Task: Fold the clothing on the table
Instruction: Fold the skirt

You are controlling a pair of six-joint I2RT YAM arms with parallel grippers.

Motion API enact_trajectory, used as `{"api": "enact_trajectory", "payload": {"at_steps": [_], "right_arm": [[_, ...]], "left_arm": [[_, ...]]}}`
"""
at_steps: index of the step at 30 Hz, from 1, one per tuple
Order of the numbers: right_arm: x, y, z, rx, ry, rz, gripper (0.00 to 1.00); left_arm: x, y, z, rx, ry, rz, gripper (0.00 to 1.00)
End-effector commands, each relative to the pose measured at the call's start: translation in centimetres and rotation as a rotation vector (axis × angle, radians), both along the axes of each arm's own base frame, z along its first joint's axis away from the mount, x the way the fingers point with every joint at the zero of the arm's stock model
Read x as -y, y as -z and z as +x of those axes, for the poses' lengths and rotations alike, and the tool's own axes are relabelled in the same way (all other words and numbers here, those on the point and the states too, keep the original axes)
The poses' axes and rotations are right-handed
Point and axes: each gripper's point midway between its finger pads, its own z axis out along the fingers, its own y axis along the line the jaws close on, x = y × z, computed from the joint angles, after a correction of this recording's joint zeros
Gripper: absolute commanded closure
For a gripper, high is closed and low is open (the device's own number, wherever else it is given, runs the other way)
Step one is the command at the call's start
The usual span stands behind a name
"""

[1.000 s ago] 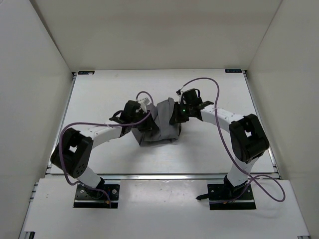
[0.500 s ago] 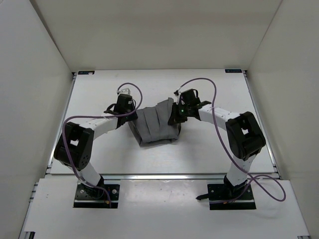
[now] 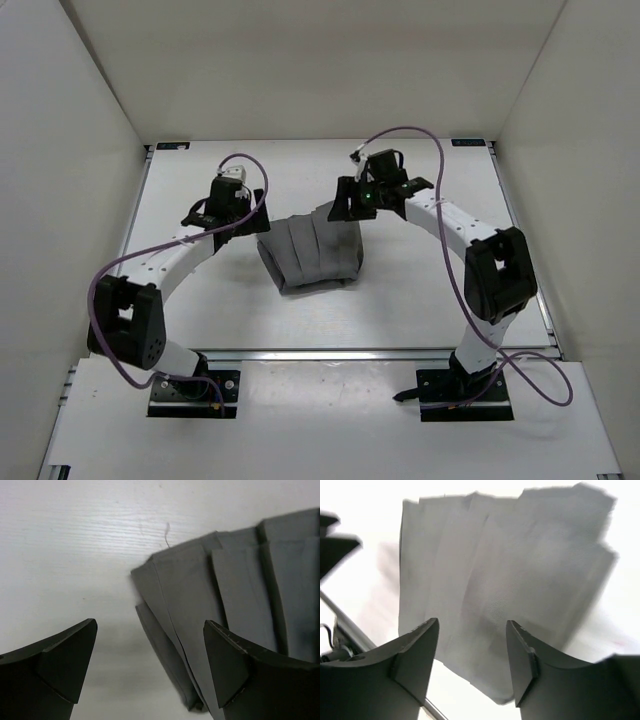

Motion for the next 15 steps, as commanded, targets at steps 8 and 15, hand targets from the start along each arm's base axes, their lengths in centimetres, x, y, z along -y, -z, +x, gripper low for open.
{"api": "enact_trajectory", "payload": {"at_steps": [8,15], "right_arm": [[10.2,-1.8,-1.7,0.098,0.154,-0.176,0.4],[13.0,0.6,-4.3,0.065,0.199,-0.166,0.47]], "left_arm": [[-0.7,-0.8,-8.2,-0.1,0.103,-0.042,0.01],[-1.5,1.8,-11.9,-0.22,0.102,0.001,0.02]]}}
